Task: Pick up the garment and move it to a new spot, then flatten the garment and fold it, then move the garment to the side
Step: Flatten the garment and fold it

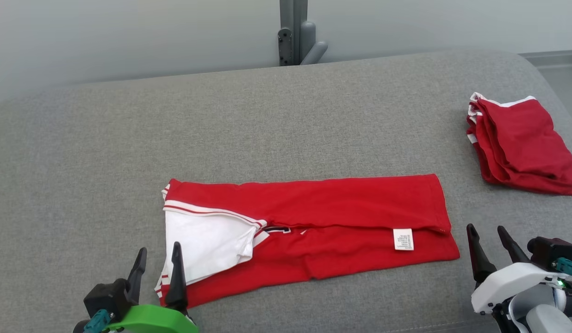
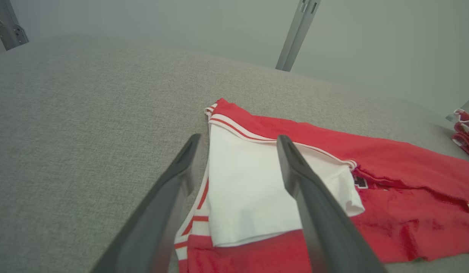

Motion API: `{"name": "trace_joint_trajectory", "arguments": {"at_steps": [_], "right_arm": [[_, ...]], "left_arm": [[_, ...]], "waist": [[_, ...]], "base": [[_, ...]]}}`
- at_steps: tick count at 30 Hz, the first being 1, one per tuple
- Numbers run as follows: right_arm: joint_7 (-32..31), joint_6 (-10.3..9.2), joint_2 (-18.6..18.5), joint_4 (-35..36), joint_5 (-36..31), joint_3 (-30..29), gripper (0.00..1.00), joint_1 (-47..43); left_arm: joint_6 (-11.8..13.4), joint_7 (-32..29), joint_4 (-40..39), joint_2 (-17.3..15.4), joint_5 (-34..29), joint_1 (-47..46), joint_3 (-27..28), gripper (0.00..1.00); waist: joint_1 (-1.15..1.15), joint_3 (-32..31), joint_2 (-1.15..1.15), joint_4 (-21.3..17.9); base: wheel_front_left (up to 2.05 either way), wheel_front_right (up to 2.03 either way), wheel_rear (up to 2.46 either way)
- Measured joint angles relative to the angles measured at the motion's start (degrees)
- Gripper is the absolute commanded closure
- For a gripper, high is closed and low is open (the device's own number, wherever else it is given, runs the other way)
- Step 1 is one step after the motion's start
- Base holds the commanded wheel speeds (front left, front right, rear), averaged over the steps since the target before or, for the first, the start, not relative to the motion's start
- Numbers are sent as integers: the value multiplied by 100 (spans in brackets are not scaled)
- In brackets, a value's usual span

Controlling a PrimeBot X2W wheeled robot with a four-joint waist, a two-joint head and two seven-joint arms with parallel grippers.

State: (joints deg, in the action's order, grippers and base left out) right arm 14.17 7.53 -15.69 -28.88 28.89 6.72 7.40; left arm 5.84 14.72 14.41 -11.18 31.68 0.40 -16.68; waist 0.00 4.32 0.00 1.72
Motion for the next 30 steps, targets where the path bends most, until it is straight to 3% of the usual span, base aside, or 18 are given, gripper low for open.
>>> {"name": "trace_joint_trajectory", "arguments": {"at_steps": [13,25,26,27,28,30], "right_arm": [[-683,0,242,-1043,-341,-168,0,749],[-840,-1,353,-2154,-236,-59,0,942],[-855,-1,354,-2202,-211,-52,8,955],[-865,-1,354,-2248,-189,-45,35,976],[-901,-1,355,-2298,-175,-44,49,993],[-912,-1,360,-2385,-151,-30,64,1027]], "left_arm": [[20,26,-15,282,-375,-215,7,0],[-91,32,9,398,-570,-137,235,0],[-108,32,14,402,-587,-125,248,0],[-115,32,19,410,-604,-112,266,0],[-129,32,27,415,-611,-95,279,0],[-133,32,45,425,-620,-83,308,0]], "waist": [[0,-208,0,452],[0,-209,0,887],[0,-220,0,894],[0,-232,0,898],[0,-245,0,901],[0,-270,0,904]], "base": [[0,0,0],[0,0,0],[0,0,0],[0,0,0],[0,0,0],[0,0,0]]}}
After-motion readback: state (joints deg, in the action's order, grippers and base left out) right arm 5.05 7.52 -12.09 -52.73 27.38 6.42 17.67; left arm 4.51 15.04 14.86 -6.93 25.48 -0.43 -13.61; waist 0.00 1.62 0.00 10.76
